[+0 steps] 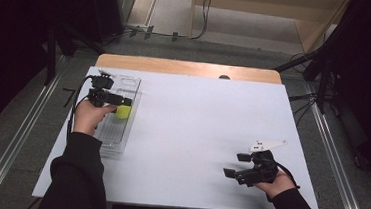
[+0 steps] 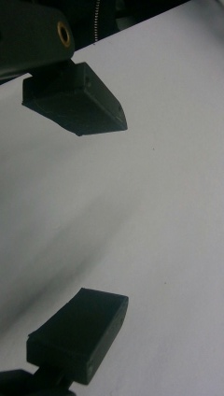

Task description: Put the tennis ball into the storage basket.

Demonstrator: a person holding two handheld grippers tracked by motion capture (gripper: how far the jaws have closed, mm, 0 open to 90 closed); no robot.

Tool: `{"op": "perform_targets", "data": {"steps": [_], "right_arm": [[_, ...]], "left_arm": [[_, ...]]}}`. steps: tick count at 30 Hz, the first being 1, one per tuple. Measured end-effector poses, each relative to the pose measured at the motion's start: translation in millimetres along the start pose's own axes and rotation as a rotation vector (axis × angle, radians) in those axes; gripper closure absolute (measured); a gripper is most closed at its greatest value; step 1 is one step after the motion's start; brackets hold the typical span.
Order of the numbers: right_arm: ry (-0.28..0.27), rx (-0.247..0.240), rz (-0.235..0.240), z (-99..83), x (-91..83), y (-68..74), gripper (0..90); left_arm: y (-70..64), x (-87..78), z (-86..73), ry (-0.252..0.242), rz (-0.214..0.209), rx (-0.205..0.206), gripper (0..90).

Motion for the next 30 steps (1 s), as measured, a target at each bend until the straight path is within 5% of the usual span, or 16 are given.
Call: {"op": "perform_targets", "data": {"steps": [10,30], "right_arm": [[0.000,0.002,0.000,0.3,0.4,-0.5,12.8],[0.001,-0.001,0.000,0.7,0.4,0.4,12.8]], "left_arm": [[-0.4,-13.5,6.6,-0.033,-0.017,-0.027,22.7],[-36.9,-28.6,28.3,-0.068,-0.116,0.050,22.7]]}}
Point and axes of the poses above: each handheld gripper's, and its own axes: x roughly forward along the jaws, z roughly out of its top, y roughly to its left, the point moved 10 cm from there along x, roughly forward along the jaws, and after that the axes turned 15 degrees about x, right-handed, at the moved point
